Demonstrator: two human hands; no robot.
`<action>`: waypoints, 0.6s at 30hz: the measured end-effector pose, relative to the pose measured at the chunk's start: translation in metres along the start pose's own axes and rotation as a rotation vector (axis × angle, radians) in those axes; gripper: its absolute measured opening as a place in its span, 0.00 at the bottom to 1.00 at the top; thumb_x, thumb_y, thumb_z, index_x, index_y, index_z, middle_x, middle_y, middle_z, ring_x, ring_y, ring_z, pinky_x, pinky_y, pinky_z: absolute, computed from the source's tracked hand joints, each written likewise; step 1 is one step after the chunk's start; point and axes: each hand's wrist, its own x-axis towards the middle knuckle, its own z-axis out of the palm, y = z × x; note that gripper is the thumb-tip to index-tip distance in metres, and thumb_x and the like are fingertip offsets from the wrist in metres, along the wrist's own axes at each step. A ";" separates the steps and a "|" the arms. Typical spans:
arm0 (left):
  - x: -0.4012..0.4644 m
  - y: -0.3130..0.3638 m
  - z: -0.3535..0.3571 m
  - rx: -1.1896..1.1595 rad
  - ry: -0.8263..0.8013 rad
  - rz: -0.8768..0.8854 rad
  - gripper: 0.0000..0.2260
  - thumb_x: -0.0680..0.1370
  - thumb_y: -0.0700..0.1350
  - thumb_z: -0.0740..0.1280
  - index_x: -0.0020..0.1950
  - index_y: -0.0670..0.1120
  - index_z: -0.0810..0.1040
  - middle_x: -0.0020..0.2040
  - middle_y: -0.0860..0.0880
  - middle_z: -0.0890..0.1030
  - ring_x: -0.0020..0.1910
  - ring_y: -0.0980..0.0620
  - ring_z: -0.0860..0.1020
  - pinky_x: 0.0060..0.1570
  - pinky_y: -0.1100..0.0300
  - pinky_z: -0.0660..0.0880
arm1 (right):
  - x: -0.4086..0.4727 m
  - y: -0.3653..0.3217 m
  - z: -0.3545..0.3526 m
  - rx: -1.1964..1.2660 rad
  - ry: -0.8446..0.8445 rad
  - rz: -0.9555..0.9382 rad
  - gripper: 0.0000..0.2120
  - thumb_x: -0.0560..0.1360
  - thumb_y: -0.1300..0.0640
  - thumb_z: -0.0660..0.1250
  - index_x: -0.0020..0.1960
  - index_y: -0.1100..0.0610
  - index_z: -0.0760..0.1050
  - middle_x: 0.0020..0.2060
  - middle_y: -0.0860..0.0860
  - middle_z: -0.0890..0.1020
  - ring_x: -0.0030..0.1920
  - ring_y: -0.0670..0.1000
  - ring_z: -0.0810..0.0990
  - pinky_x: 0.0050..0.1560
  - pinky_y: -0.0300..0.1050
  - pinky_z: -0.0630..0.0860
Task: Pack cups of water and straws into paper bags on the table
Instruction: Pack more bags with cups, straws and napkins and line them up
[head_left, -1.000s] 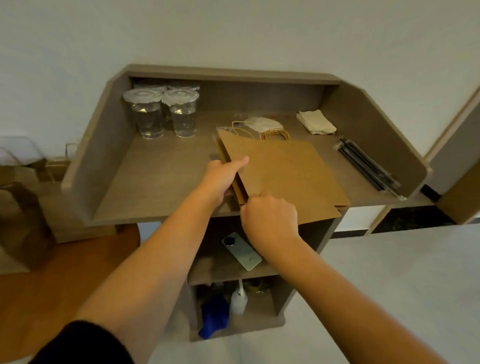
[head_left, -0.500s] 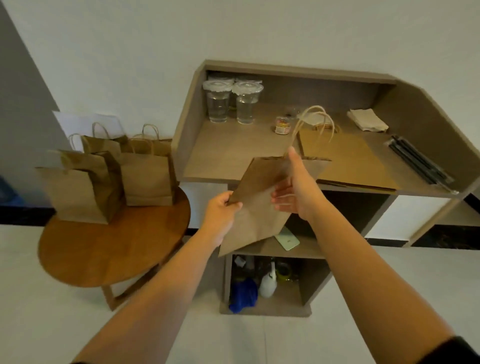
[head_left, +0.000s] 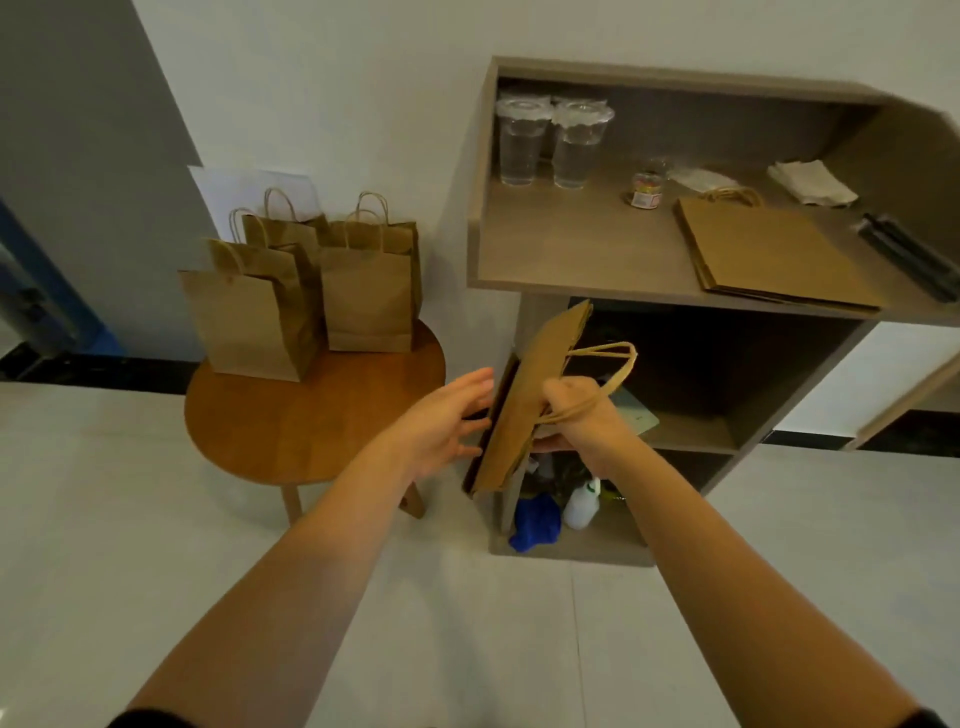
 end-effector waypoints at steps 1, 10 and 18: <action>-0.001 0.000 0.004 0.080 -0.004 0.012 0.13 0.79 0.56 0.60 0.63 0.59 0.71 0.68 0.49 0.71 0.67 0.46 0.70 0.66 0.43 0.66 | 0.000 0.002 0.007 -0.019 -0.030 -0.032 0.10 0.78 0.58 0.59 0.44 0.60 0.77 0.41 0.55 0.83 0.44 0.53 0.83 0.43 0.46 0.81; -0.006 -0.016 0.014 0.134 0.008 0.093 0.28 0.74 0.68 0.57 0.70 0.56 0.69 0.67 0.48 0.74 0.67 0.46 0.70 0.68 0.44 0.65 | 0.013 0.034 0.012 0.150 -0.152 -0.091 0.10 0.75 0.53 0.67 0.51 0.57 0.80 0.52 0.52 0.82 0.56 0.51 0.79 0.49 0.46 0.79; -0.004 -0.028 0.030 0.185 0.093 0.176 0.14 0.82 0.41 0.55 0.66 0.42 0.70 0.45 0.46 0.77 0.42 0.53 0.77 0.36 0.67 0.76 | 0.033 0.040 0.011 -0.230 0.011 -0.184 0.03 0.75 0.62 0.65 0.48 0.56 0.73 0.38 0.48 0.78 0.37 0.42 0.78 0.31 0.26 0.71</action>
